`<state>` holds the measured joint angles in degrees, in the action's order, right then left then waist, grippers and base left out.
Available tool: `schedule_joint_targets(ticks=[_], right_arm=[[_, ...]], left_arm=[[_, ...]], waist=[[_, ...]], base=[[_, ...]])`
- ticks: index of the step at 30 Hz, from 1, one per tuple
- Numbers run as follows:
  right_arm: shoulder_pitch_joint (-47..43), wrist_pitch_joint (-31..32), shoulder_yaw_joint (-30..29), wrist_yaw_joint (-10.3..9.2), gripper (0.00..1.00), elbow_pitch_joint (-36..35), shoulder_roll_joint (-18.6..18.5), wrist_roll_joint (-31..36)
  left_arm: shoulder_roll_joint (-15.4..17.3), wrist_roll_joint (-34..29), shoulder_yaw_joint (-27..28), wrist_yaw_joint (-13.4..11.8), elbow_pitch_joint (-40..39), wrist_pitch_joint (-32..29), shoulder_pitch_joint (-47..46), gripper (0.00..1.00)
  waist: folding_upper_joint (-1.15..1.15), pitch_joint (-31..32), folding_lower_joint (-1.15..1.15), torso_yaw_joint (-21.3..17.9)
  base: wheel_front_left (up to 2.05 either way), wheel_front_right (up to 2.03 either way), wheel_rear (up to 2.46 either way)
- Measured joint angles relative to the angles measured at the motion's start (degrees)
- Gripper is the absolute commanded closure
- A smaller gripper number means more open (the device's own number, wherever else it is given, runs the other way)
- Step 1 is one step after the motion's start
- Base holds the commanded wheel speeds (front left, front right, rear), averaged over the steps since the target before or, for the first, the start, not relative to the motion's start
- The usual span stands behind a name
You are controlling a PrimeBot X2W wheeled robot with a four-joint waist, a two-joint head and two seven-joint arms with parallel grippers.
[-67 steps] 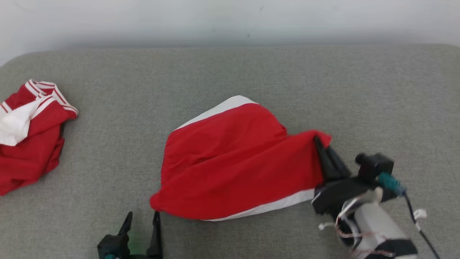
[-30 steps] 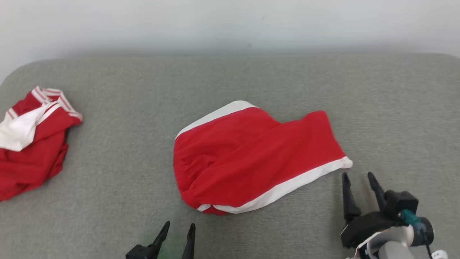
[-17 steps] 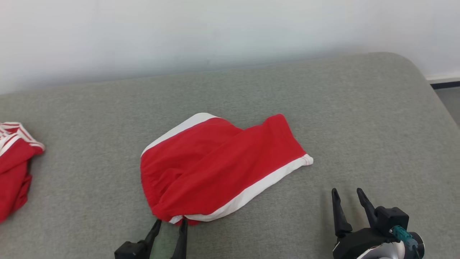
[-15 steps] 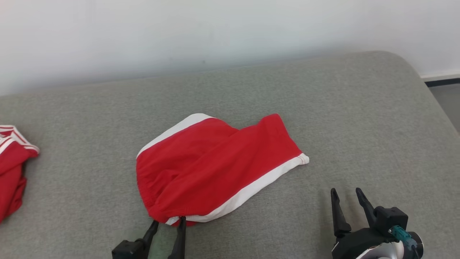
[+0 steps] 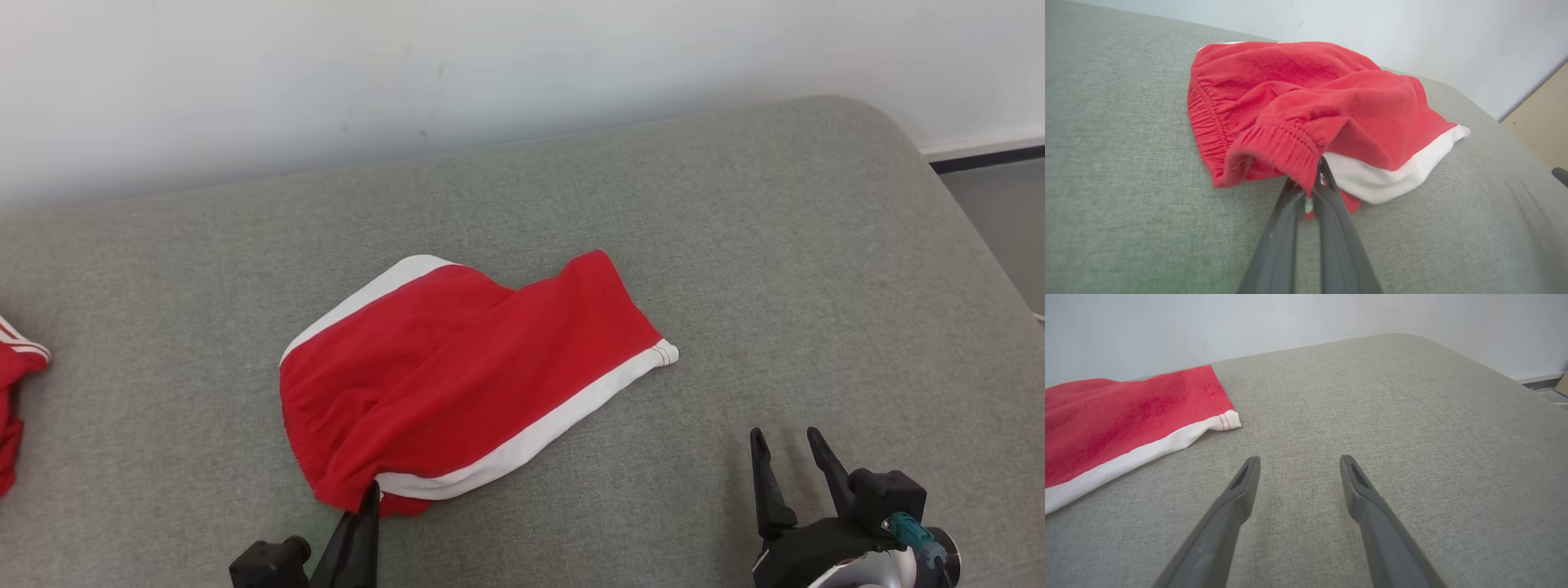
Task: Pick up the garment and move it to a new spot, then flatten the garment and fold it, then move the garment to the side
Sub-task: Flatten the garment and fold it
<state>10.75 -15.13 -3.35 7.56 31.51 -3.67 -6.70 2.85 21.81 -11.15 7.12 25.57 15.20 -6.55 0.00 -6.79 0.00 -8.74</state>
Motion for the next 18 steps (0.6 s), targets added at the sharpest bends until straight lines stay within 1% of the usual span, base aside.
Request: schedule_joint_targets(ticks=[5, 8, 12, 18], right_arm=[[-0.36, 0.0, -0.13, 0.0, 0.0, 0.09, 0.21, -0.36], [-0.86, 0.0, -0.14, 0.0, 0.0, 0.44, 0.4, -0.66], [-1.69, 0.0, -0.05, 0.0, 0.0, 0.8, 0.55, -0.8], [-2.51, 0.0, 0.68, 0.0, 0.0, 1.3, 0.66, -1.65]], left_arm=[[0.0, 0.35, -0.08, 0.29, 0.7, 0.0, 1.3, 1.0], [0.01, 1.93, -0.88, 0.29, 0.84, 0.0, 2.67, 1.0], [1.04, 3.77, -2.61, 0.38, 1.11, -0.01, 4.0, 1.0], [6.69, 9.13, -7.67, 0.4, 2.43, -0.01, 5.17, 1.0]], waist=[[0.0, 1.08, 0.0, 1.09], [0.0, 2.07, 0.0, 1.88], [0.0, 3.22, 0.0, 2.66], [0.0, 5.24, -0.01, 3.9]], base=[[0.0, 0.0, 0.0], [0.0, 0.0, 0.0], [0.0, 0.0, 0.0], [0.0, 0.0, 0.0]])
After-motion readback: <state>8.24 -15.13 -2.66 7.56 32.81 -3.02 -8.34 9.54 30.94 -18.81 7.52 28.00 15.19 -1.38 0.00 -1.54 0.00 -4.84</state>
